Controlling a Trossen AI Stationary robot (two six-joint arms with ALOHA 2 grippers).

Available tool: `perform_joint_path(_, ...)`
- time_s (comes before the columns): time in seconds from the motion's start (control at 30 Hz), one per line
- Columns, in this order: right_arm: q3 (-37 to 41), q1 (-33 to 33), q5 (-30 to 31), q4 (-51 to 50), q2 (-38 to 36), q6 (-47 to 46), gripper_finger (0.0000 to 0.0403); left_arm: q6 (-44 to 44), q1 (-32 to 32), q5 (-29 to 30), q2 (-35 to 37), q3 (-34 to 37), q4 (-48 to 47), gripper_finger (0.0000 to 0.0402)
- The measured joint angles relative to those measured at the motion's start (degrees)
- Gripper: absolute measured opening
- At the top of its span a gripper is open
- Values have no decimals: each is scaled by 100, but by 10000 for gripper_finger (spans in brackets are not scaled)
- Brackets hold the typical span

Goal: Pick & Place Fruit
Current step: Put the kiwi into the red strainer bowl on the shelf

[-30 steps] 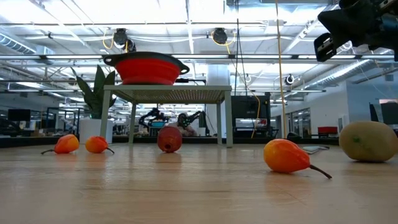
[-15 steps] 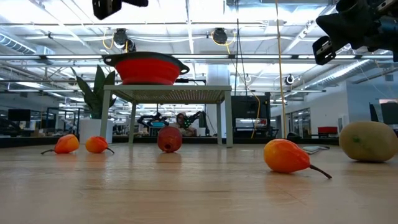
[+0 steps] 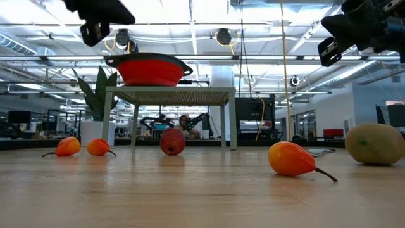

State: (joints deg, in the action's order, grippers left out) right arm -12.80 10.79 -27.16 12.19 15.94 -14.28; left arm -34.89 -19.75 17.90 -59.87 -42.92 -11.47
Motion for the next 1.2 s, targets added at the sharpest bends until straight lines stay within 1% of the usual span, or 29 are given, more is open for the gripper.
perform_joint_path(0.2,0,0,-7,9,3,0,0,161,-25,-1,560,691,659,2)
perform_joint_path(0.33,0,0,-7,45,24,0,0,193,-26,2,972,1105,858,9)
perform_joint_path(0.53,0,0,-5,80,83,67,0,181,-26,13,1606,1644,872,4)
perform_joint_path(0.63,0,0,4,107,94,195,0,186,-26,10,1889,1852,879,9)
perform_joint_path(0.77,0,0,28,200,96,213,0,395,-26,2,2224,2092,868,2)
perform_joint_path(0.83,0,0,39,207,98,214,0,490,-26,-7,2381,2197,874,5)
perform_joint_path(0.93,0,0,175,216,98,214,0,597,-26,-164,2617,2354,872,8)
perform_joint_path(1.07,0,1,184,215,98,213,0,817,-26,-288,2882,2473,866,2)
perform_joint_path(1.2,0,2,186,226,98,154,0,1086,-26,-287,3124,2582,868,9)
